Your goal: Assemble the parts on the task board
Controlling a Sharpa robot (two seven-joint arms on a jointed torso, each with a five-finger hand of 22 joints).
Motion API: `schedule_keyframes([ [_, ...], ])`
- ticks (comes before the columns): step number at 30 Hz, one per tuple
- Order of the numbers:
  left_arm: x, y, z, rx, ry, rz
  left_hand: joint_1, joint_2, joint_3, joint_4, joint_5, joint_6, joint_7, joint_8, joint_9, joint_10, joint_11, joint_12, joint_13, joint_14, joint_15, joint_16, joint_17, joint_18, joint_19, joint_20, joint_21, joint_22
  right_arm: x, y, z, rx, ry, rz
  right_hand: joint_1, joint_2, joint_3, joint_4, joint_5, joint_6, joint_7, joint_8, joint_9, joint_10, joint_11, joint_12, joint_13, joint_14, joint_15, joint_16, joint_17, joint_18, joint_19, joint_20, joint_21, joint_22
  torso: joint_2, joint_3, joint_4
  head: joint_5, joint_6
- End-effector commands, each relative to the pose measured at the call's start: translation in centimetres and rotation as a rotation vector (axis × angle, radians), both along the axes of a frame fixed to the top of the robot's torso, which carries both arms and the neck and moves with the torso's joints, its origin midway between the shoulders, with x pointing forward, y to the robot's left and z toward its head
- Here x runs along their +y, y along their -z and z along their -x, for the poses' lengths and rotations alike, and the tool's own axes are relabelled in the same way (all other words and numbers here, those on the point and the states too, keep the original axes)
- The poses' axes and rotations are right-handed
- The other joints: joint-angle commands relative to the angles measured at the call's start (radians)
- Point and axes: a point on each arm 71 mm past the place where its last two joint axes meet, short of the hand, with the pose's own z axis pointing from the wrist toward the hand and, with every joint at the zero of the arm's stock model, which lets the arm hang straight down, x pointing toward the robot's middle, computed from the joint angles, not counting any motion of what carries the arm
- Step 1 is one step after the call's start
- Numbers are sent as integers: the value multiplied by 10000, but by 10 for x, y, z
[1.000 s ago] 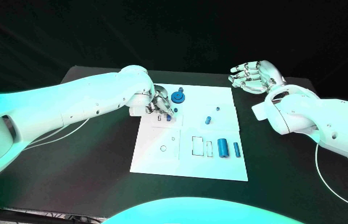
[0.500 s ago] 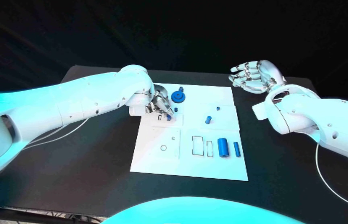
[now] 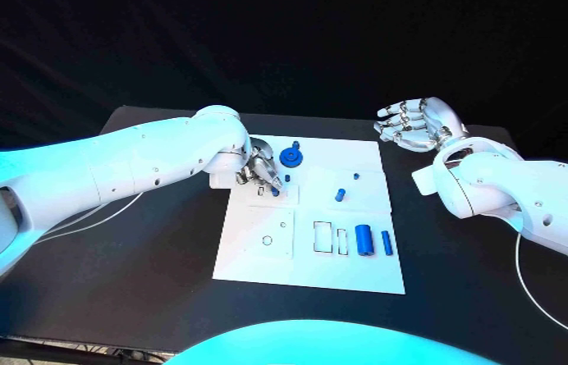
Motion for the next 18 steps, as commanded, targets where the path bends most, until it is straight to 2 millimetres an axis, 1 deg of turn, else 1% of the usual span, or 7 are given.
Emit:
schedule_keyframes([
  [1,0,8,5,257,186,-320,448,383,1507,-1433,94,-7,-8,-24,22,1,-10,-11,21,961,-36,41,2266,-133,37,8,47,30,2,0,0,-64,-187,47,-86,-6,9,-34,60,-35,393,-49,-10,-31,60,-23,-7,-1,10,-31,-11,47,25,43,-60,-11,2,-3,2,-1,0],
  [4,0,8,5,231,161,-309,448,383,1507,-1433,94,-7,-8,-24,22,1,-10,-11,21,961,-36,41,2266,-133,37,8,47,30,2,0,0,-65,-189,46,-86,-6,9,-34,60,-35,393,-49,-10,-31,60,-23,-7,-1,10,-31,-11,47,25,43,-60,-11,3,-5,5,-9,13],
  [13,1,8,4,182,114,-316,435,381,1519,-1436,101,-1,-4,-23,26,-4,-6,-28,-7,955,-34,30,2243,-128,24,10,36,8,2,0,0,-65,-187,48,-86,-6,9,-34,60,-35,393,-49,-10,-31,60,-23,-7,-1,10,-31,-11,47,25,43,-60,-11,3,2,3,-2,11],
  [18,1,8,4,112,24,-252,233,299,1420,-1355,34,29,13,-29,55,16,15,-24,-12,953,-15,26,2235,-123,3,25,19,-20,2,0,0,-62,-188,48,-86,-6,9,-34,60,-35,393,-49,-10,-31,60,-23,-7,-1,10,-31,-11,47,25,43,-60,-11,4,3,-2,1,14],
])
